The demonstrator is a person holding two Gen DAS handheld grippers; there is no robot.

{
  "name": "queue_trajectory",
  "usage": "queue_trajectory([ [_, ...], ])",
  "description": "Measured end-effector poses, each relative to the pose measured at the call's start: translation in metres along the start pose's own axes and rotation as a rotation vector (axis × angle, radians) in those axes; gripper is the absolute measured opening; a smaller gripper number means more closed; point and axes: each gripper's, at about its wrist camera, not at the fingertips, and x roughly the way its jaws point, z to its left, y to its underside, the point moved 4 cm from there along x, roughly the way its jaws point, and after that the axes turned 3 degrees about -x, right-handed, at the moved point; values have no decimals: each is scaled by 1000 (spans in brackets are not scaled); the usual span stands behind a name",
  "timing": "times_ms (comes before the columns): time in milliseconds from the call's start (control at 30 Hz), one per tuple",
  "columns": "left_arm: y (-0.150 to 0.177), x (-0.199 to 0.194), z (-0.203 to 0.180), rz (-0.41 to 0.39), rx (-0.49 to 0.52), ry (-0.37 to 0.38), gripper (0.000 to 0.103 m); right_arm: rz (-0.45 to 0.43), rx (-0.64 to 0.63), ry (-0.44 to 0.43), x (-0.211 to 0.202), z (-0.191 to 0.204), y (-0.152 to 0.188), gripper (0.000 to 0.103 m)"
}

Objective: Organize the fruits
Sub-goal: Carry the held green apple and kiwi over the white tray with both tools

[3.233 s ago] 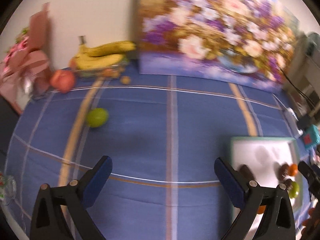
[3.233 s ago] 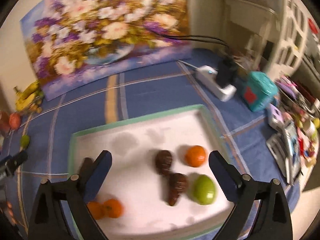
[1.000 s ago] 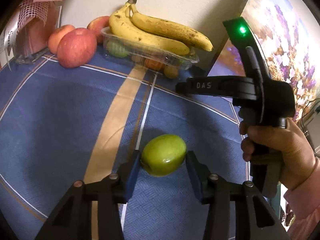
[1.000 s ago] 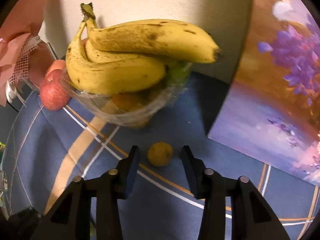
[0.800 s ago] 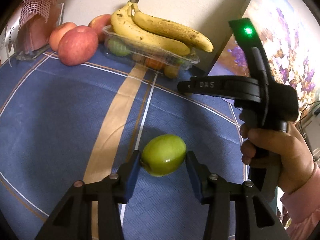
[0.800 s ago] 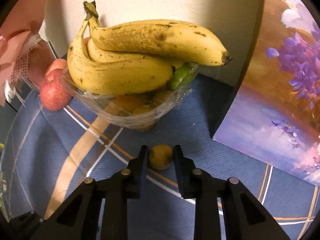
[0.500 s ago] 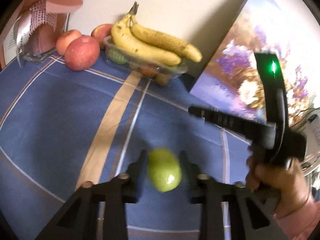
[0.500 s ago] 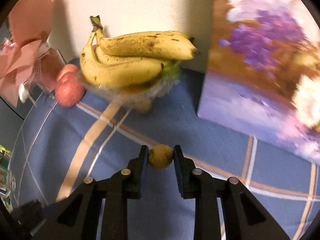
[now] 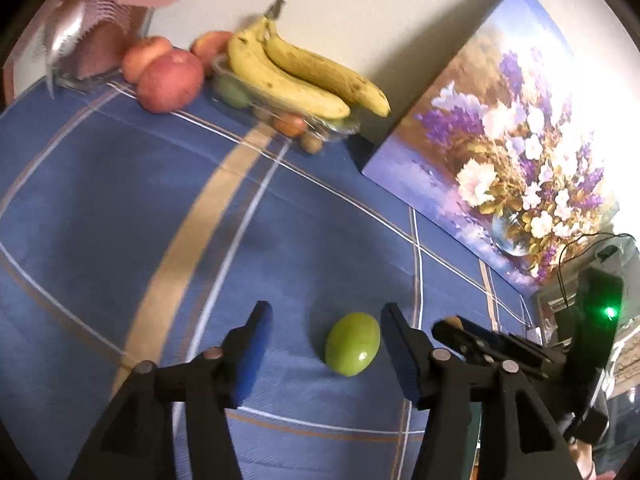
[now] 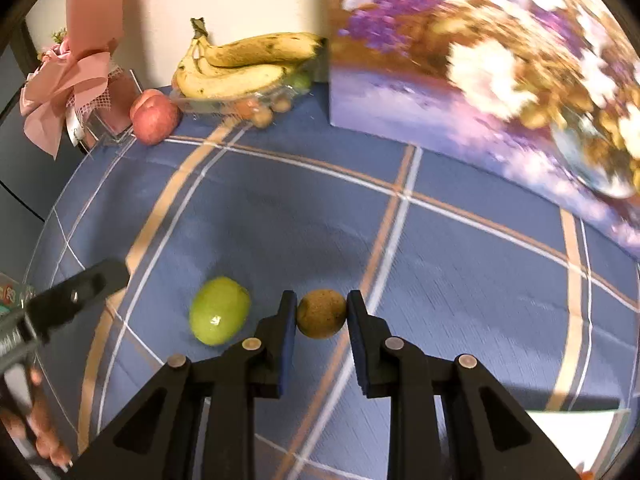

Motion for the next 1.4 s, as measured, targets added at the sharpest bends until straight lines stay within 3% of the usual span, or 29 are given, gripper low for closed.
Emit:
queue_trajectory([
  [233,24,47,-37,130,101,-25,60,-13,54,30,-22,-38,23,26],
  [333,27,60,-42,133,129,-93,60,-19,71,36,-28,-49,30,26],
  [500,28,71,-43,133,140,-137,58,-29,88,40,-38,-63,40,26],
  [633,31,75,-45,142,166,-171,44,-43,115,29,-45,-72,47,26],
  [800,37,65,-43,155,95,-137,43,-82,162,3,-58,-73,53,26],
  [1033,61,20,-70,129,9,17,43,-162,270,-8,-89,-74,75,26],
  [1233,94,-18,-110,102,24,101,43,-211,373,95,-114,-80,123,26],
  [1400,121,-40,-146,101,80,139,43,-161,486,180,-123,-94,172,26],
])
